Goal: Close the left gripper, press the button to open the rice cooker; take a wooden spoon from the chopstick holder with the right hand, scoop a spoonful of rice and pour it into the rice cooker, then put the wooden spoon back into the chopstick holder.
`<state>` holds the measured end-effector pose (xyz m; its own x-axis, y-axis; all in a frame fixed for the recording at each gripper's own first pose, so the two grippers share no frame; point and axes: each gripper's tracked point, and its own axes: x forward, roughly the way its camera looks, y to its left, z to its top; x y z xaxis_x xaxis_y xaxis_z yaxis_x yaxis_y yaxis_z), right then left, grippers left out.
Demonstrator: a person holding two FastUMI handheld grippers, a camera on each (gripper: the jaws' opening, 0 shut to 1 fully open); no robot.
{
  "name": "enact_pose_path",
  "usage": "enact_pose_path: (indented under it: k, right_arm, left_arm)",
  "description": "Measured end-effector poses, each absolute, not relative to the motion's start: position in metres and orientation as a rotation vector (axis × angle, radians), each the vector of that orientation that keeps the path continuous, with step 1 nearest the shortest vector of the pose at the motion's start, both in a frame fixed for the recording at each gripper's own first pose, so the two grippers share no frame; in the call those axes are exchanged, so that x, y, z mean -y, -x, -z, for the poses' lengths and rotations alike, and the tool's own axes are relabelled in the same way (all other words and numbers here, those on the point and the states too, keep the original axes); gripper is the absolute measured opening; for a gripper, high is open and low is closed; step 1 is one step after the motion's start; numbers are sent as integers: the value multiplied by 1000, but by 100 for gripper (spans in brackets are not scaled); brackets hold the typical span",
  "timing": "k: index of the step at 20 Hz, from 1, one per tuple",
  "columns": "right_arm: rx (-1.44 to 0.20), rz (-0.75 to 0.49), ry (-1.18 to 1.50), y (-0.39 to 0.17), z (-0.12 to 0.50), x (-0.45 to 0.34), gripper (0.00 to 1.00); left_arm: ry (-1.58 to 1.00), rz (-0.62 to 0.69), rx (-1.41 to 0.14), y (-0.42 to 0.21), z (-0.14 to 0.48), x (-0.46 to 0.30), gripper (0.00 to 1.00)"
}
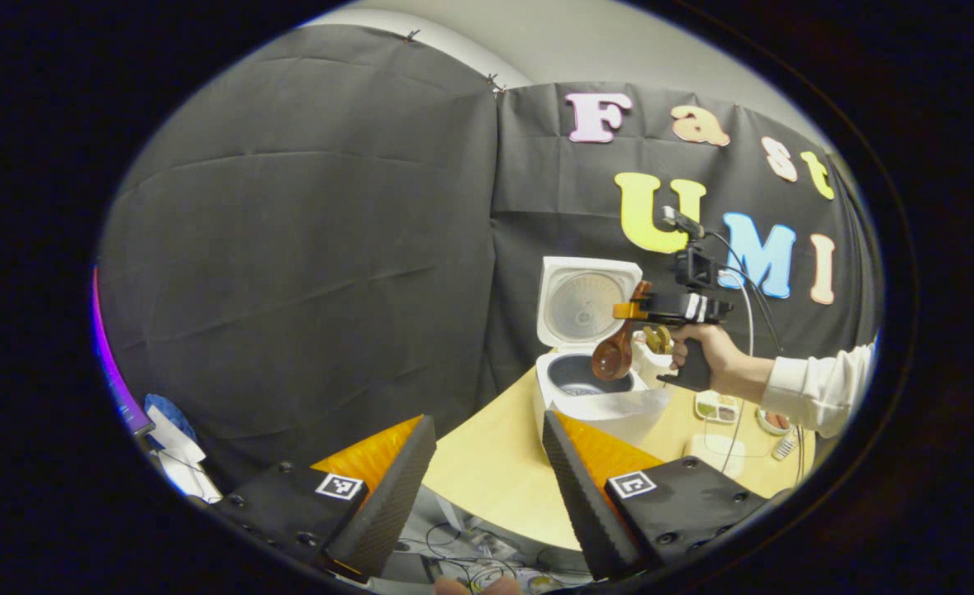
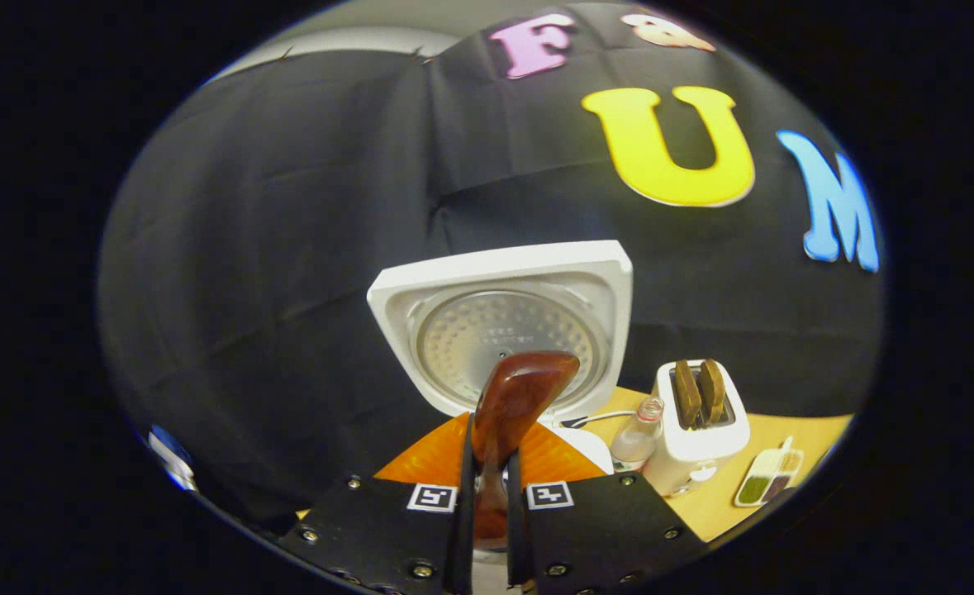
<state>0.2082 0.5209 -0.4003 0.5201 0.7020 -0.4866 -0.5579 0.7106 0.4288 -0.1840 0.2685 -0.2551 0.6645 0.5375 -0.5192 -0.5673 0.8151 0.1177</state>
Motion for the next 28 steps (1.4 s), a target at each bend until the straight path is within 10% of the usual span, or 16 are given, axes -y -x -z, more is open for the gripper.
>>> enact_pose_path:
  k: [14, 28]
  right_arm:
    - [-728, -277, -576, -229, 376, -308, 16]
    - [-763, 39, -668, -239, 442, -81, 17]
  left_arm:
    - [158, -377, -463, 146, 262, -218, 92]
    - [136, -402, -539, 72, 280, -97, 91]
